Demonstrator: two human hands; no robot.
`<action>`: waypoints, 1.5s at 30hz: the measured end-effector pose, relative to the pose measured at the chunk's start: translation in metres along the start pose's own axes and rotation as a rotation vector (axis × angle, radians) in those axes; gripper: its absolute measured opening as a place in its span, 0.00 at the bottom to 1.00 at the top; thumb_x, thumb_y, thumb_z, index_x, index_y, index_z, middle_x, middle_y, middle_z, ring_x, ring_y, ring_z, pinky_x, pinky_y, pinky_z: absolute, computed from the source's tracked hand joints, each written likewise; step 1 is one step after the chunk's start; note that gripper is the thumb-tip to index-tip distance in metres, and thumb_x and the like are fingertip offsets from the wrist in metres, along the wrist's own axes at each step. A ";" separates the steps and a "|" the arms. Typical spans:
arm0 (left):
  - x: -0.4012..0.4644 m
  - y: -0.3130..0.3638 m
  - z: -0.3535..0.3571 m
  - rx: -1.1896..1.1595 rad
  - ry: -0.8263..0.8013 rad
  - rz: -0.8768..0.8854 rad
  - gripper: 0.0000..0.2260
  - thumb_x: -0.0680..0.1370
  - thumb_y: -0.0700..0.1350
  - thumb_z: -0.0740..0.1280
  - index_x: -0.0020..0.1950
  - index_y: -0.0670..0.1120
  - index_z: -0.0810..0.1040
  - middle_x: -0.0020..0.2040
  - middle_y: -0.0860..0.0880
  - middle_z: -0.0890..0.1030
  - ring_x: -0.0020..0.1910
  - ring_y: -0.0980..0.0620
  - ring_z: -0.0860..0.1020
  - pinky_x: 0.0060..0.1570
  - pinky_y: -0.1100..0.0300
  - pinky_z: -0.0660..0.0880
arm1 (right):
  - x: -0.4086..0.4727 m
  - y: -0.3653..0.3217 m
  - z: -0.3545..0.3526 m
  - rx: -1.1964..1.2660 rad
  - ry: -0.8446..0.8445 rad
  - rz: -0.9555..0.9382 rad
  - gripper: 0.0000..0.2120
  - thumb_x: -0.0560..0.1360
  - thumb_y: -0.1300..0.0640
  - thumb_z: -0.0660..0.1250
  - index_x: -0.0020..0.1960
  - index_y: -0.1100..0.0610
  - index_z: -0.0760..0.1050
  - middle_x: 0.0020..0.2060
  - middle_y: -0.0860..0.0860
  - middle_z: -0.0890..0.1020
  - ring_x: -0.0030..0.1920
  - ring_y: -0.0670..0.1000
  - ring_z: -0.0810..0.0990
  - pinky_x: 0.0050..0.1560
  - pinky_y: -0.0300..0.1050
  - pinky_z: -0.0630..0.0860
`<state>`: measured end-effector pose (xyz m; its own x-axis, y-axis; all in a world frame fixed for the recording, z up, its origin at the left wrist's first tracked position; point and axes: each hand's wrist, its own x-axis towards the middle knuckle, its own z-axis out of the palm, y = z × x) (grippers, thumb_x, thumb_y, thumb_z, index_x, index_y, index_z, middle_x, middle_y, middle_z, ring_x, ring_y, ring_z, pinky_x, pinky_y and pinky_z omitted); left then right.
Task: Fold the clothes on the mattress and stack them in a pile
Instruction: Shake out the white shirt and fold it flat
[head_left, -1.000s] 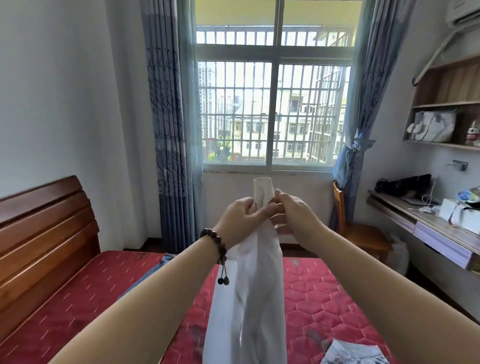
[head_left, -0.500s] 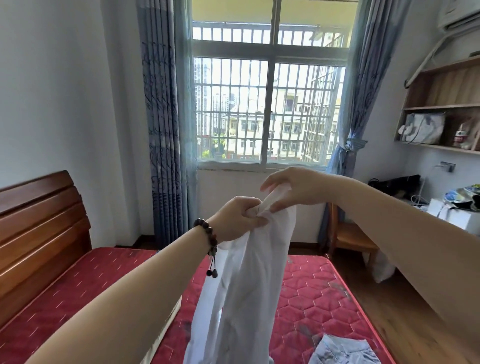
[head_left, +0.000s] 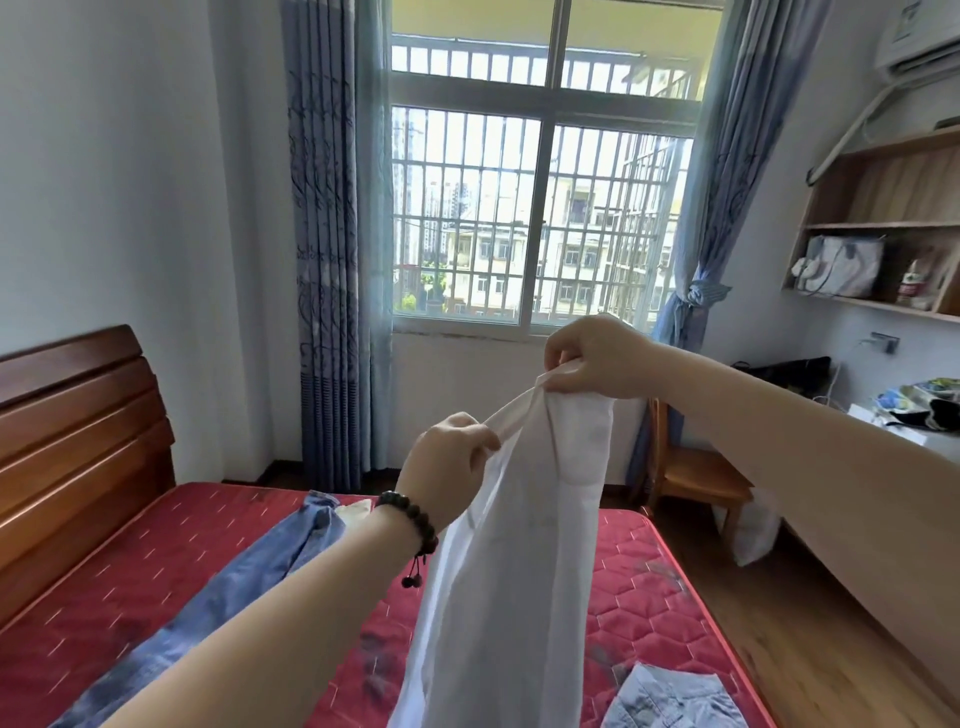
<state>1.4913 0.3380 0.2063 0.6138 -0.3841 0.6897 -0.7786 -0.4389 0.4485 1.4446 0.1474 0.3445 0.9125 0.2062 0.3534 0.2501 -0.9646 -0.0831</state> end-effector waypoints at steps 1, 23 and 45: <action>-0.003 0.003 0.003 0.005 0.013 -0.006 0.10 0.75 0.34 0.64 0.44 0.42 0.84 0.44 0.48 0.81 0.40 0.46 0.79 0.44 0.54 0.76 | 0.001 -0.003 0.000 -0.011 0.010 0.000 0.06 0.71 0.52 0.72 0.39 0.51 0.78 0.35 0.43 0.75 0.39 0.45 0.74 0.42 0.42 0.73; -0.013 0.039 0.048 0.021 0.027 -0.377 0.30 0.73 0.59 0.65 0.69 0.42 0.66 0.67 0.46 0.69 0.67 0.45 0.67 0.69 0.48 0.61 | -0.012 -0.016 -0.016 0.007 0.102 0.098 0.06 0.70 0.54 0.72 0.38 0.53 0.78 0.32 0.44 0.74 0.34 0.43 0.71 0.38 0.42 0.71; -0.002 -0.025 0.000 -0.056 -0.280 0.011 0.13 0.75 0.44 0.71 0.35 0.37 0.78 0.30 0.43 0.72 0.31 0.51 0.65 0.35 0.59 0.63 | -0.038 0.022 -0.031 -0.024 -0.362 0.052 0.10 0.70 0.50 0.75 0.50 0.40 0.81 0.46 0.42 0.82 0.47 0.39 0.78 0.53 0.40 0.73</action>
<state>1.5099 0.3498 0.1939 0.6116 -0.6016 0.5139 -0.7865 -0.3914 0.4778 1.4055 0.1128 0.3584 0.9803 0.1974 -0.0034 0.1967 -0.9781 -0.0684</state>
